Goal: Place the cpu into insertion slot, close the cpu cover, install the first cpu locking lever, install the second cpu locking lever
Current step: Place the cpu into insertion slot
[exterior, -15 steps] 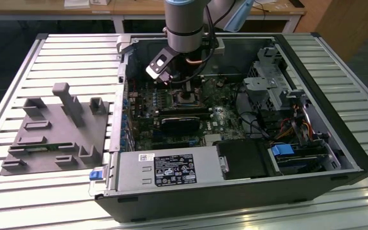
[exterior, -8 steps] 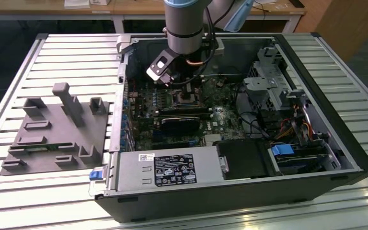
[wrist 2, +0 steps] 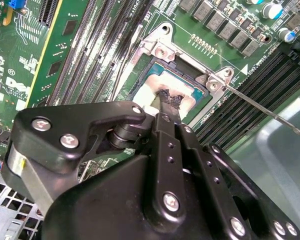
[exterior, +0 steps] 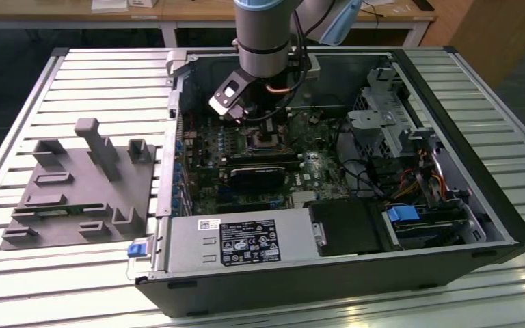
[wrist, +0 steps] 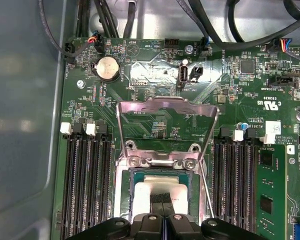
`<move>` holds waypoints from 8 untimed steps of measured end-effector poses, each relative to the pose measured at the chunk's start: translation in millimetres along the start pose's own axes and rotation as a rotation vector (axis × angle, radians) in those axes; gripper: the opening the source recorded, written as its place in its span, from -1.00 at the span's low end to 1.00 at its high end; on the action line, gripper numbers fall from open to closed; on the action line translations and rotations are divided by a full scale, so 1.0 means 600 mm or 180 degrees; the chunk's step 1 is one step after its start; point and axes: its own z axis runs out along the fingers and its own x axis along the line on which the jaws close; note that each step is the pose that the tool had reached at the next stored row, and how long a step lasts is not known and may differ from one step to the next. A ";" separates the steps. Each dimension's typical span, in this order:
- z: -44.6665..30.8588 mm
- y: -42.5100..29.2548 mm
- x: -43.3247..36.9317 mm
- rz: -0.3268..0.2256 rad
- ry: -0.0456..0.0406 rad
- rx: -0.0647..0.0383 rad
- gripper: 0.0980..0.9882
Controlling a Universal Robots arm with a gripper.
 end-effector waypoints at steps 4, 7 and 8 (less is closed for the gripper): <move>0.000 0.000 0.000 0.0000 0.0000 0.0000 -0.98; -0.001 0.000 0.000 0.0000 0.0003 -0.0002 -0.98; -0.003 0.000 0.000 0.0000 0.0003 -0.0002 -0.98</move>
